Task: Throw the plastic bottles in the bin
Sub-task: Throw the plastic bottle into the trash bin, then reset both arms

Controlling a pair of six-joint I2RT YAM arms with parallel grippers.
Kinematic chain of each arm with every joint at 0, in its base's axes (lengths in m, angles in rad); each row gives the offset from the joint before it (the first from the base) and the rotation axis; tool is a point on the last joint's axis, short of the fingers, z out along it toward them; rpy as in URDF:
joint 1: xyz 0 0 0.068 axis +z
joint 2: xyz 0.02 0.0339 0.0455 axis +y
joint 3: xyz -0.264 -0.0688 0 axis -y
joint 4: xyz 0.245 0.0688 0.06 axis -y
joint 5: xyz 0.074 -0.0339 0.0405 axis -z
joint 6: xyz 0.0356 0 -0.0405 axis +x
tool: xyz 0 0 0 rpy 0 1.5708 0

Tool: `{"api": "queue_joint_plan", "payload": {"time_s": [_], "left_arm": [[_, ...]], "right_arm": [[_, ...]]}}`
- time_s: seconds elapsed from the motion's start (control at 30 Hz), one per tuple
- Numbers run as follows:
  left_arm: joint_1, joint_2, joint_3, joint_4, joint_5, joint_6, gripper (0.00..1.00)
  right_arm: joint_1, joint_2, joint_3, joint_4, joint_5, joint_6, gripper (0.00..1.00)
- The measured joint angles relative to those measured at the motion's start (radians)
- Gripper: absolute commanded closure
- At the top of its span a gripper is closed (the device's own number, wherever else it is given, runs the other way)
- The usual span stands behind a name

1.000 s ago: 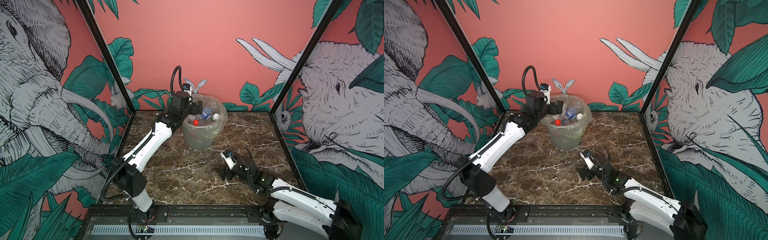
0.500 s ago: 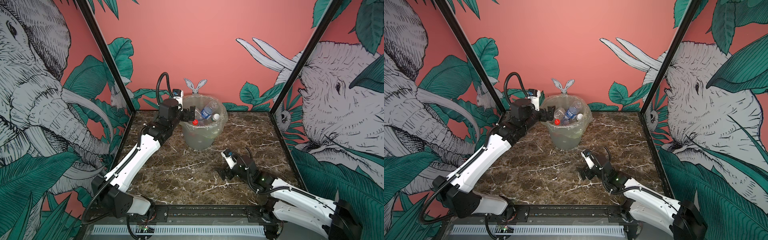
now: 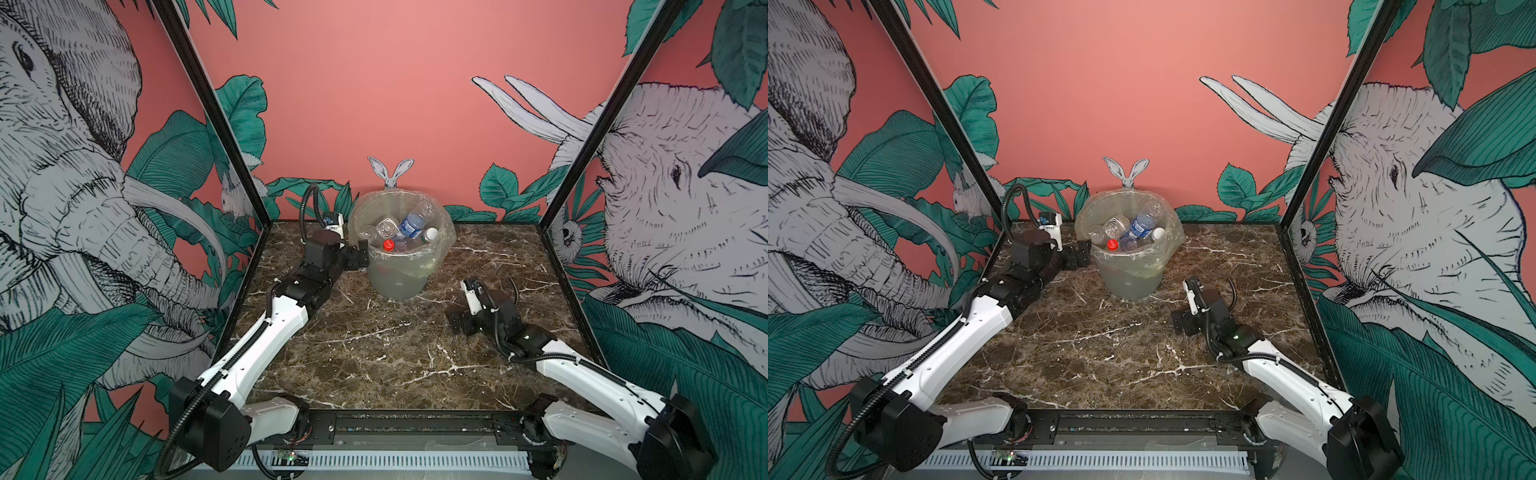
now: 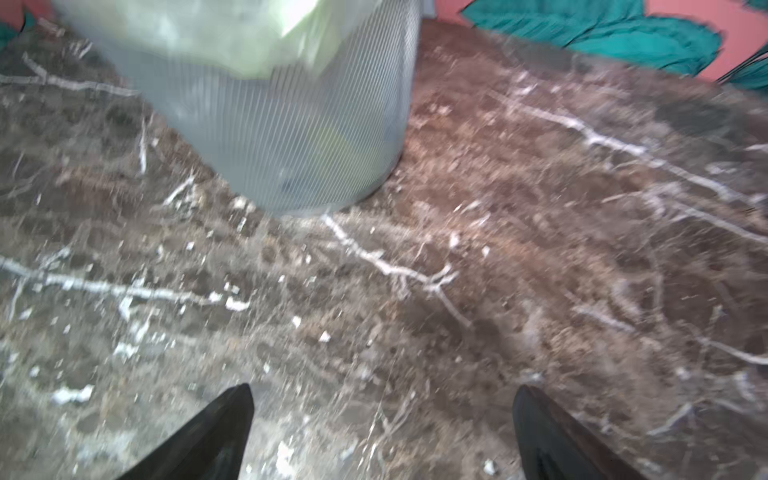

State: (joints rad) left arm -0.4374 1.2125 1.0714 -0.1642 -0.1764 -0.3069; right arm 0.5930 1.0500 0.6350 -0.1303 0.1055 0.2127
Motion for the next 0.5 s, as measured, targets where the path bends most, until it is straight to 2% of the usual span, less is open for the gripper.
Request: {"api": "queue_joint_plan", "payload": {"time_s": [0.3,0.5], "left_arm": [[0.009,-0.054,-0.167,-0.014,-0.033,-0.014,0.00],[0.009,-0.140,-0.212,0.023,-0.084,0.034,0.00]], "right_arm": [[-0.212,0.022,0.092,-0.067,-0.013,0.039,0.01],[-0.284,0.049,0.120,-0.092,-0.013,0.054,0.00]]}}
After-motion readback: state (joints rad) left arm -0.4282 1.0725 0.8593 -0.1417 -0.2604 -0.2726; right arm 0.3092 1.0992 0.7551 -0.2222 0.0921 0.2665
